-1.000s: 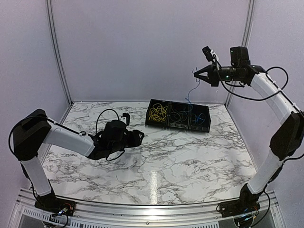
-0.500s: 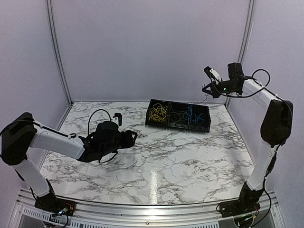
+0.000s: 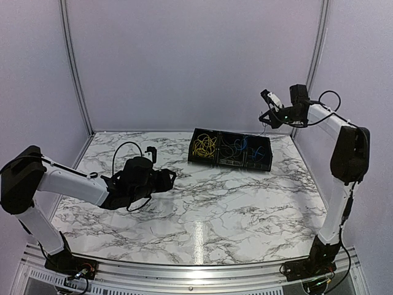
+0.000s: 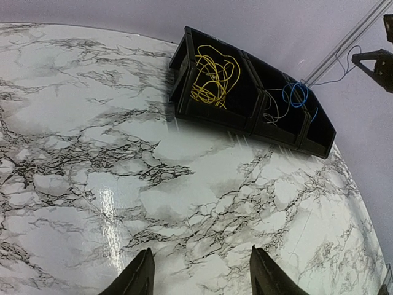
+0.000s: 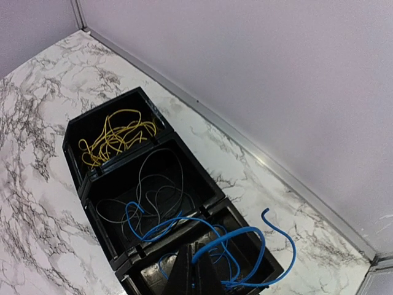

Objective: Untangle the cables

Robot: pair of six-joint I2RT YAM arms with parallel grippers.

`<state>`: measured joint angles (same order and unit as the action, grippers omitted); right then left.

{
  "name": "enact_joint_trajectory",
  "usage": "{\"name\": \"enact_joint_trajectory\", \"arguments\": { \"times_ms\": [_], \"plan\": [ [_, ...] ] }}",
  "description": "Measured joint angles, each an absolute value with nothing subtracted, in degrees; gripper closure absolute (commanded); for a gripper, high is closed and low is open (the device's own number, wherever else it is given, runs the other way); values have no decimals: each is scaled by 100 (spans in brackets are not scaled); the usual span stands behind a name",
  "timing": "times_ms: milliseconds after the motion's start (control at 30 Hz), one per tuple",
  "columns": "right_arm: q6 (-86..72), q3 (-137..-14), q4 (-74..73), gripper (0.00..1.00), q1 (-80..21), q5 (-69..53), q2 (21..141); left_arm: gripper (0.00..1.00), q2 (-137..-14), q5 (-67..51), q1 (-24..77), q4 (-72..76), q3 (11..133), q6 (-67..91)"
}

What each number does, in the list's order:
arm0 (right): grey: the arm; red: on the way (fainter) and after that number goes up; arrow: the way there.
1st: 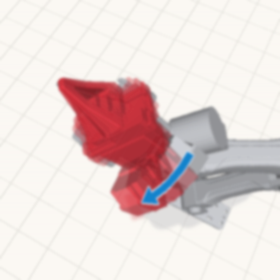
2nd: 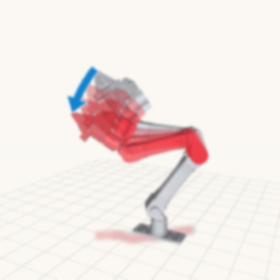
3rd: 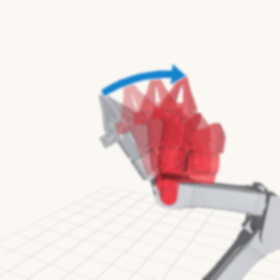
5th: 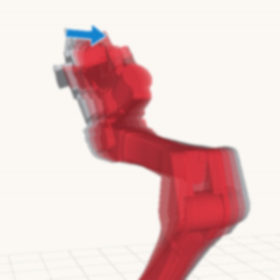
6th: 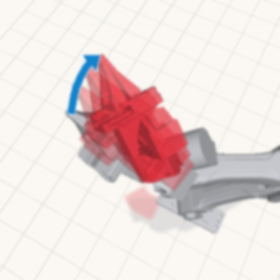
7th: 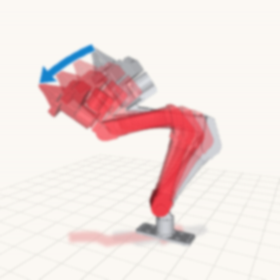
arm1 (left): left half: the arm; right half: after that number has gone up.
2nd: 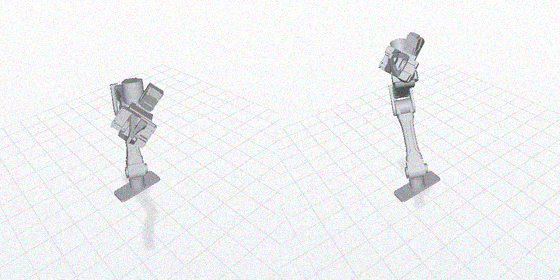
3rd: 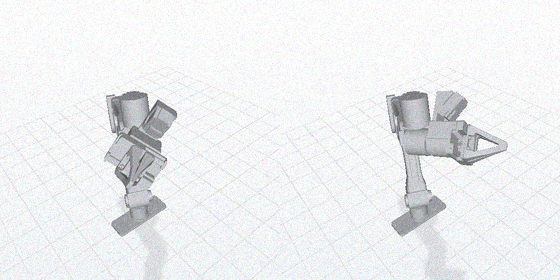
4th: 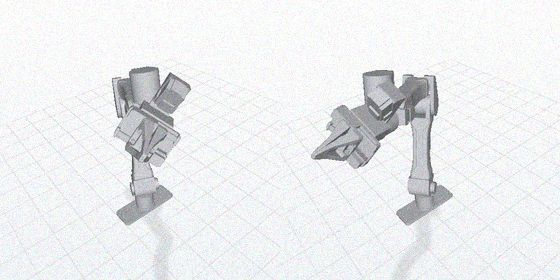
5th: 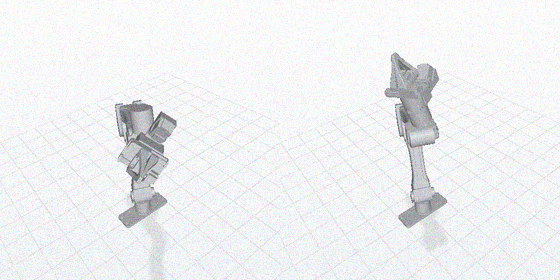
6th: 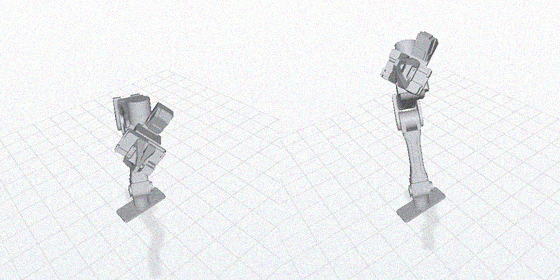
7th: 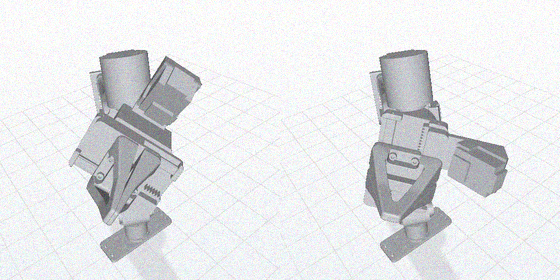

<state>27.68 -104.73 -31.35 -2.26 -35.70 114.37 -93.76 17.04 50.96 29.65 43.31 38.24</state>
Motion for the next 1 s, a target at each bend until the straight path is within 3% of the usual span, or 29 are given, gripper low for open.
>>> {"name": "enact_joint_trajectory", "arguments": {
  "times_ms": [600,1000],
  "plan": [
    [2578,-10503,-2781,100,-226,-3581,10881,44,-9382,1697,5096,2923,4331,3837],
    [2786,-10007,-2958,100,-226,-3371,11716,44,-9382,1704,5107,2917,4329,3889]
  ]
}}
